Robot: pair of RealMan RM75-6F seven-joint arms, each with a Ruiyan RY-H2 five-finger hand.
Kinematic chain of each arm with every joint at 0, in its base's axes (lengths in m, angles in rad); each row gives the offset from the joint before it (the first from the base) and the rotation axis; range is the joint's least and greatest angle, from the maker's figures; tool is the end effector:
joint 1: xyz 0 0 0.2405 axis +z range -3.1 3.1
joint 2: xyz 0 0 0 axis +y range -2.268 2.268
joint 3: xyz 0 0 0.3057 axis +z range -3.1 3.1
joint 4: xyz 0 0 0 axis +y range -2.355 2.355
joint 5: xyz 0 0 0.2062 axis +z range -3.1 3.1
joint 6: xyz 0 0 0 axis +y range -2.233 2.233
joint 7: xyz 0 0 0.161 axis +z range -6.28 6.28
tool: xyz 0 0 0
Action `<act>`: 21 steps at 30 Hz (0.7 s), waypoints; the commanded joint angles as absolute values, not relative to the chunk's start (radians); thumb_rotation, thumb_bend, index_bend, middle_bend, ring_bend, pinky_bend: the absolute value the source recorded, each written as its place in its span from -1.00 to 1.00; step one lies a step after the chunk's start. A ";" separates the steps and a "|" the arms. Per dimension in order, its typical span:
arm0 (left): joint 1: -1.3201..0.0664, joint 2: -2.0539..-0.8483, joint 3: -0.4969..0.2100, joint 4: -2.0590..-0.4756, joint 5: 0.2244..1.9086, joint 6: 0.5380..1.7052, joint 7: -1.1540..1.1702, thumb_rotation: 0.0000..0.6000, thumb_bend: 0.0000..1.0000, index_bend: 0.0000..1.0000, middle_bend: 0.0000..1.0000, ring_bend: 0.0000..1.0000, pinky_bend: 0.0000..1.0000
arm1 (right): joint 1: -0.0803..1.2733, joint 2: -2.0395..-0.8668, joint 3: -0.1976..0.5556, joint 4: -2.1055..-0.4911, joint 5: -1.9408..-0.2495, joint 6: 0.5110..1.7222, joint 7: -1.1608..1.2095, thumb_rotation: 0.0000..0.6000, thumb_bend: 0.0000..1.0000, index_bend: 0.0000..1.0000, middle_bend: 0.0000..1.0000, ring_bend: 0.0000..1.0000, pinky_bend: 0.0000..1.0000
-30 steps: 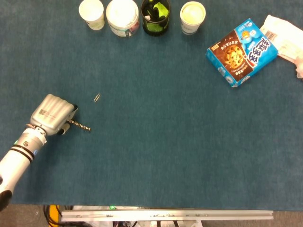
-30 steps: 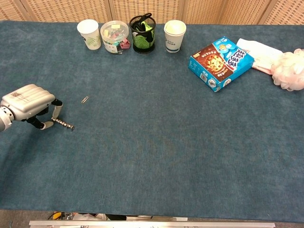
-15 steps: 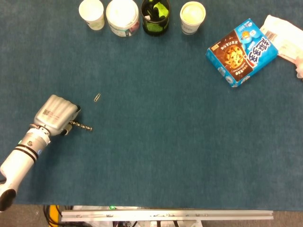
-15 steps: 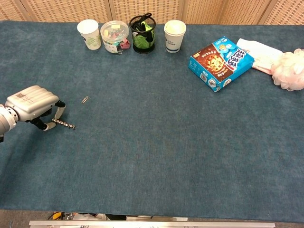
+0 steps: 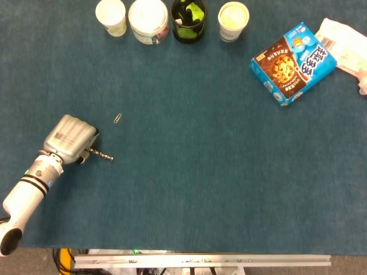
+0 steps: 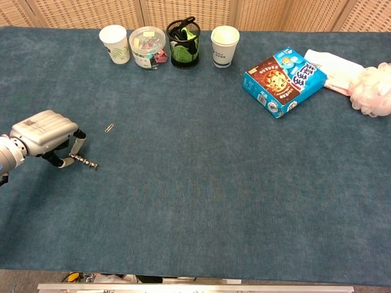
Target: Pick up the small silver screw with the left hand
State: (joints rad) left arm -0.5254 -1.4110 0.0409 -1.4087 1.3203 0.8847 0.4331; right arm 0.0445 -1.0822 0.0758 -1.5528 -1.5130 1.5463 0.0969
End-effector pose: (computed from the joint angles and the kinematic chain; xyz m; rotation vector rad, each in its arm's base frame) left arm -0.3171 0.3091 0.0019 -2.0746 -0.7664 -0.4385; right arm -0.3658 -0.1926 0.2160 1.3208 -0.8536 0.9435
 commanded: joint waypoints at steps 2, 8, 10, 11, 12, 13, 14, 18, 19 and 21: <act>-0.526 -1.406 0.042 -1.412 1.322 0.891 0.434 1.00 -0.29 0.19 1.00 1.00 1.00 | 0.042 -1.083 0.077 -1.552 -1.516 1.552 0.100 1.00 -0.62 -0.63 -0.35 -0.61 -0.56; -0.523 -1.384 0.041 -1.438 1.330 0.919 0.441 1.00 -0.28 0.21 1.00 1.00 1.00 | 0.038 -1.084 0.079 -1.550 -1.521 1.564 0.105 1.00 -0.62 -0.63 -0.34 -0.60 -0.56; -0.522 -1.373 0.038 -1.451 1.332 0.930 0.444 1.00 -0.27 0.22 1.00 1.00 1.00 | 0.037 -1.085 0.079 -1.548 -1.523 1.566 0.107 1.00 -0.62 -0.63 -0.33 -0.60 -0.56; -0.522 -1.365 0.036 -1.461 1.334 0.938 0.447 1.00 -0.27 0.22 1.00 1.00 1.00 | 0.037 -1.085 0.080 -1.547 -1.524 1.568 0.109 1.00 -0.62 -0.63 -0.33 -0.60 -0.56; -0.521 -1.359 0.034 -1.468 1.335 0.944 0.449 1.00 -0.27 0.22 1.00 1.00 1.00 | 0.037 -1.085 0.080 -1.546 -1.524 1.568 0.110 1.00 -0.62 -0.63 -0.33 -0.60 -0.56; -0.521 -1.353 0.032 -1.476 1.337 0.949 0.451 1.00 -0.26 0.23 1.00 1.00 1.00 | 0.037 -1.086 0.080 -1.545 -1.525 1.569 0.111 1.00 -0.62 -0.63 -0.33 -0.60 -0.56; -0.521 -1.345 0.030 -1.487 1.339 0.958 0.455 1.00 -0.26 0.23 1.00 1.00 1.00 | 0.037 -1.086 0.080 -1.544 -1.527 1.569 0.112 1.00 -0.62 -0.63 -0.33 -0.60 -0.56; -0.521 -1.315 0.023 -1.527 1.344 0.982 0.472 1.00 -0.25 0.24 1.00 1.00 1.00 | 0.037 -1.088 0.081 -1.540 -1.530 1.572 0.117 1.00 -0.62 -0.63 -0.33 -0.60 -0.56; -0.521 -1.308 0.021 -1.537 1.346 0.987 0.476 1.00 -0.25 0.24 1.00 1.00 1.00 | 0.037 -1.088 0.082 -1.538 -1.530 1.572 0.119 1.00 -0.62 -0.63 -0.33 -0.60 -0.56; -0.524 -1.291 0.015 -1.561 1.349 0.999 0.491 1.00 -0.25 0.24 1.00 1.00 1.00 | 0.037 -1.089 0.082 -1.535 -1.531 1.572 0.121 1.00 -0.62 -0.63 -0.33 -0.60 -0.56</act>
